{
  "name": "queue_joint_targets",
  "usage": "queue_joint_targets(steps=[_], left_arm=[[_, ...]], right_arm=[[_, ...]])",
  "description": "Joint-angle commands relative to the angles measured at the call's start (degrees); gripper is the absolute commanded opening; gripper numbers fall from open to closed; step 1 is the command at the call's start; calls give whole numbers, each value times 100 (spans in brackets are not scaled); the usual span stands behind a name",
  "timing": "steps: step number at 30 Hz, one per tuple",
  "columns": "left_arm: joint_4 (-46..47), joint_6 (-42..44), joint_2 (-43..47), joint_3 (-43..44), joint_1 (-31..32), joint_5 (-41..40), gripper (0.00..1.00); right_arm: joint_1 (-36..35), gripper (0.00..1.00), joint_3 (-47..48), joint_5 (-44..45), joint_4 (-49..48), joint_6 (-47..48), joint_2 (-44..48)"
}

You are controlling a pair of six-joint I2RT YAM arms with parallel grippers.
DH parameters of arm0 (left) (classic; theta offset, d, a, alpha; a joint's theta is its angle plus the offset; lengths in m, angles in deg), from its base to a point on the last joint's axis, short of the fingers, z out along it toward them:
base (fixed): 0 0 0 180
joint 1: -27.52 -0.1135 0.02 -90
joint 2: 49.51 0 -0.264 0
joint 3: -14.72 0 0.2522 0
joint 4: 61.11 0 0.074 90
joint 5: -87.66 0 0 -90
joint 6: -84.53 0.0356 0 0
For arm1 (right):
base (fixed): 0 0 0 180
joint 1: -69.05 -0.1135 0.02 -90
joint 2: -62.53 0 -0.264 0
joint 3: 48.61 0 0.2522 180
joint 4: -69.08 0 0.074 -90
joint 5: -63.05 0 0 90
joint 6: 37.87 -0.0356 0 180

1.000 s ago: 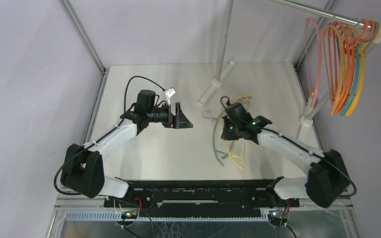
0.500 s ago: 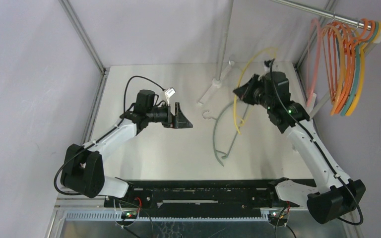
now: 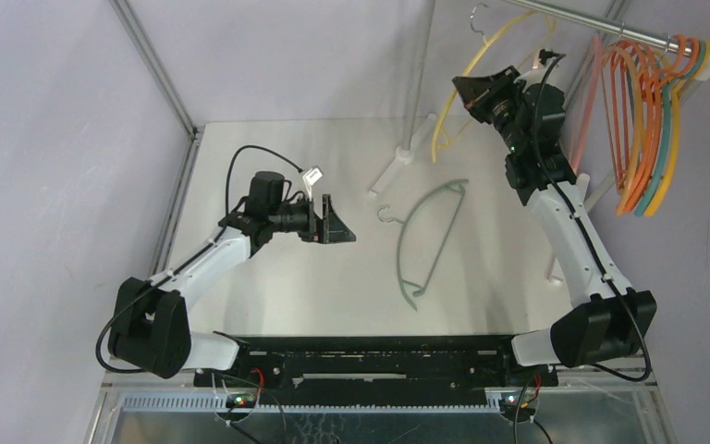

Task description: Organize the hangers

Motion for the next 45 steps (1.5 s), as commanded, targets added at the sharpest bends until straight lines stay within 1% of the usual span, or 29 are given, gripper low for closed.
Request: queue_joint_targets(steps=[1,7,11,16,21,24,33,34,38,41,45], left_arm=[[173,132,156,-124,-74,-16,99],[304,58,-54,-109,-85,6,99],[371,31,-234,-55,-87,70,99],[417,22,-325,-19,-88,104,99],[418,39,-297,-86,-89,133,99],[418,63,-227,-181,-87,130,100],[418,85,-168,-283,-89,125,99],[418,90,-179,-273,-89,135,99],[428,90,-214,-252,-88,167,100],[432,113,-227,-258,-88,191,99],[447,121,-267,-277,-95,208,99]], right_arm=[[198,0,219,-68,-1314,-426,-11],[345,0,93,-108,-1828,-392,124],[466,0,-23,68,-1790,-452,232],[669,0,-127,558,-1375,-546,348],[1051,0,-397,634,-1383,-830,387],[1216,0,-474,684,-1181,-870,421],[1272,0,-548,955,-443,-876,530],[1274,3,-562,957,-406,-889,543],[1256,23,-559,796,-284,-879,607],[1128,38,-553,945,-37,-709,750],[793,56,-519,1222,298,-273,1047]])
